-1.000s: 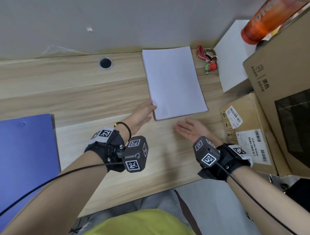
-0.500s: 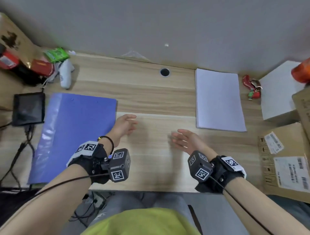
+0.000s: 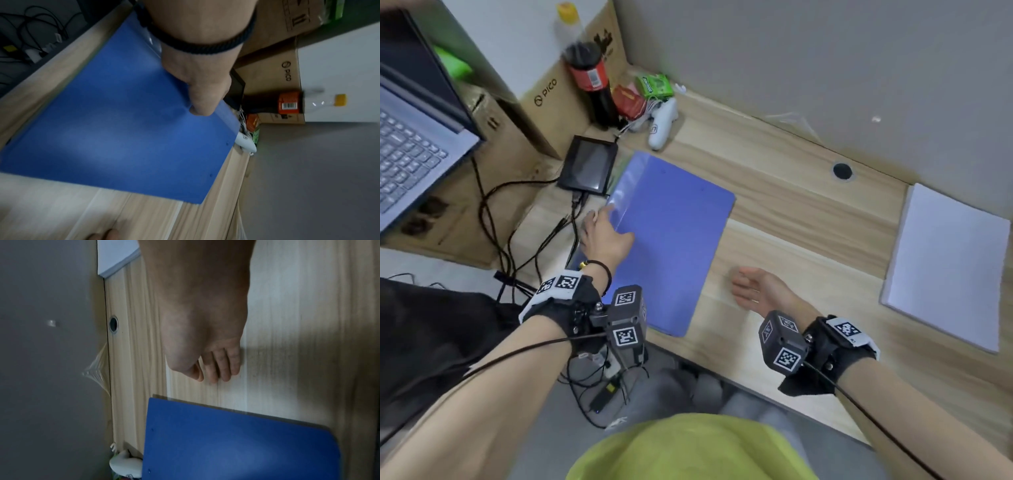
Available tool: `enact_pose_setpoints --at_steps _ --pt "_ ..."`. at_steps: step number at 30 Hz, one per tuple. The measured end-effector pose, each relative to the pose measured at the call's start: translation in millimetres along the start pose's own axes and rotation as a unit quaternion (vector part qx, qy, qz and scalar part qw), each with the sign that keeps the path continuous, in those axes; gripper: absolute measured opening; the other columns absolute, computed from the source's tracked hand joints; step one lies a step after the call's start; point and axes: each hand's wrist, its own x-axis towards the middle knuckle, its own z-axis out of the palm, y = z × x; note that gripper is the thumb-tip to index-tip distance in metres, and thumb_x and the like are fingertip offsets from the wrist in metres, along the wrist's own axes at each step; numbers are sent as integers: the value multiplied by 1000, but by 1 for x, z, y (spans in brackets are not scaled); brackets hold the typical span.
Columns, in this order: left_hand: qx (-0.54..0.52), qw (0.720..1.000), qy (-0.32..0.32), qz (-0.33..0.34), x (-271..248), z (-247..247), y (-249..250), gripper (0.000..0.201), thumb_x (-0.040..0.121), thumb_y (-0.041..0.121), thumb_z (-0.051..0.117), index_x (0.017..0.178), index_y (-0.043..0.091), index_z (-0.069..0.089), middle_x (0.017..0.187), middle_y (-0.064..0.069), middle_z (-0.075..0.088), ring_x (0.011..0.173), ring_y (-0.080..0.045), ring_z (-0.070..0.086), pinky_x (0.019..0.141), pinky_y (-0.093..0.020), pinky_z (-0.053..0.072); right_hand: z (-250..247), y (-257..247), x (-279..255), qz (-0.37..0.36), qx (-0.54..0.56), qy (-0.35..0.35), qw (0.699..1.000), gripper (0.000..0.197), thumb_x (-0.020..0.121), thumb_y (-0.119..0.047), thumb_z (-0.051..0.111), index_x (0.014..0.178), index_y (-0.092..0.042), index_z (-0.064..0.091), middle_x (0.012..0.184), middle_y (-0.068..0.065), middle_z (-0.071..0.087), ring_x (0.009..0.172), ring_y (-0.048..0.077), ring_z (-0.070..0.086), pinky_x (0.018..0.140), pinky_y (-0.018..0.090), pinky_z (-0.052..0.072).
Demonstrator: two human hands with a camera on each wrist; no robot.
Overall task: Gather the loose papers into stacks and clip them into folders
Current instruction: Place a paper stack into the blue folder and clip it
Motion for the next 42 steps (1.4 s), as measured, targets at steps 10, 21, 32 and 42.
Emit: enact_pose_setpoints --at_steps 10,21,32,42 --pt "-67 990 -120 -42 -6 26 22 79 59 48 81 126 16 52 122 -6 63 108 -28 62 97 -46 49 -7 5 5 -3 -6 51 999 27 98 -10 39 87 -15 63 94 0 64 95 17 58 97 29 40" --pt "-215 916 -338 2 -57 109 97 49 80 9 77 124 6 54 115 -11 69 98 -28 69 90 -44 55 -113 27 -35 -11 85 158 984 26 94 -8 43 72 -13 56 61 -1 58 62 16 47 61 23 37" --pt "-114 918 -375 63 -93 170 130 75 65 18 83 131 10 49 127 -11 59 109 -31 63 89 -48 55 -184 22 -100 -101 114 168 974 28 96 -13 40 98 -15 68 96 -3 66 85 14 60 77 24 45" --pt "-79 842 -526 85 -136 111 183 76 88 51 60 152 30 24 155 13 25 143 -14 24 108 -50 35 -126 -48 -141 -244 48 32 968 30 97 -33 45 121 -16 53 103 2 65 85 22 61 72 31 52"
